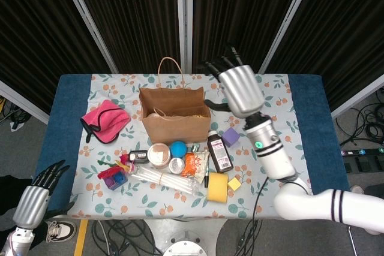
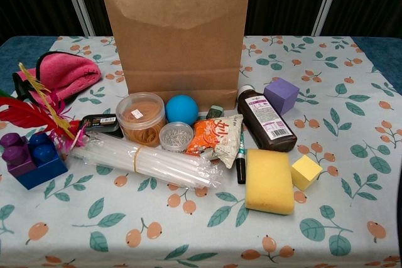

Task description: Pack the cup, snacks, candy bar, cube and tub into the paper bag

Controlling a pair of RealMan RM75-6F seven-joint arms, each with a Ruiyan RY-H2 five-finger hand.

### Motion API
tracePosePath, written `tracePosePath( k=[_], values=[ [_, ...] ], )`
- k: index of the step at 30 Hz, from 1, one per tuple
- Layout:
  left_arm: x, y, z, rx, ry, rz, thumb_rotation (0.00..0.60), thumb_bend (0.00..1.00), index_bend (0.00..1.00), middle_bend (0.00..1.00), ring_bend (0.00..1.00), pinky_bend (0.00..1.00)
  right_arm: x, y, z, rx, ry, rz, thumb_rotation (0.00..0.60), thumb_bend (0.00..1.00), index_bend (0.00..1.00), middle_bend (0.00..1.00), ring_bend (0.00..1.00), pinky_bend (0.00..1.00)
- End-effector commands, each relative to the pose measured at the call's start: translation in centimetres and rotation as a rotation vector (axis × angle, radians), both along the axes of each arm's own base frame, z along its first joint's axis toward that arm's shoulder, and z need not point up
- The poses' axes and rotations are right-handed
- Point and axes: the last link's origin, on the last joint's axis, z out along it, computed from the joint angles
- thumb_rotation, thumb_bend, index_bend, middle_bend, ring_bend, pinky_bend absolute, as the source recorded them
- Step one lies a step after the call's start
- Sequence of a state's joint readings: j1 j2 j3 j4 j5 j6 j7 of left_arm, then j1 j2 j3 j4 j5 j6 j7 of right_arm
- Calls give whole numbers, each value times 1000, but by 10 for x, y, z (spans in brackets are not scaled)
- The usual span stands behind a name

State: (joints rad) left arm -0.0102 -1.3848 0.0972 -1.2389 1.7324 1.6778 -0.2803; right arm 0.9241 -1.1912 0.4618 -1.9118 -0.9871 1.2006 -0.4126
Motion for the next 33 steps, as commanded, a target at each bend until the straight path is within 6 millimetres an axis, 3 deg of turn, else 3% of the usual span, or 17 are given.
tracePosePath(
  k=[1,4,8,12,22,33],
  values=[
    [0,0,-1,-2,2,-2,600,157,179,178,125,200,-81,33,20,-18,82,-123,600,0,279,411,243,33],
    [1,-1,-1,-2,7,-8,600,157,179,178,125,200,-131,44,13,49,126,-212,600,0,277,402,236,22],
    [2,-1,-2,-1,13,-16,600,157,179,178,125,200,-184,44,-7,152,214,-277,600,0,248,352,177,21],
    [2,-1,-2,0,24,-23,600,158,179,178,125,200,-212,37,-34,243,279,-299,600,0,212,313,129,21],
    [1,0,-1,13,30,-23,600,157,179,178,125,200,-217,15,-105,343,418,-261,600,0,129,235,34,0],
    [0,2,0,21,30,-18,600,157,179,178,125,200,-193,-8,-153,327,399,-191,600,0,124,227,30,0]
  ],
)
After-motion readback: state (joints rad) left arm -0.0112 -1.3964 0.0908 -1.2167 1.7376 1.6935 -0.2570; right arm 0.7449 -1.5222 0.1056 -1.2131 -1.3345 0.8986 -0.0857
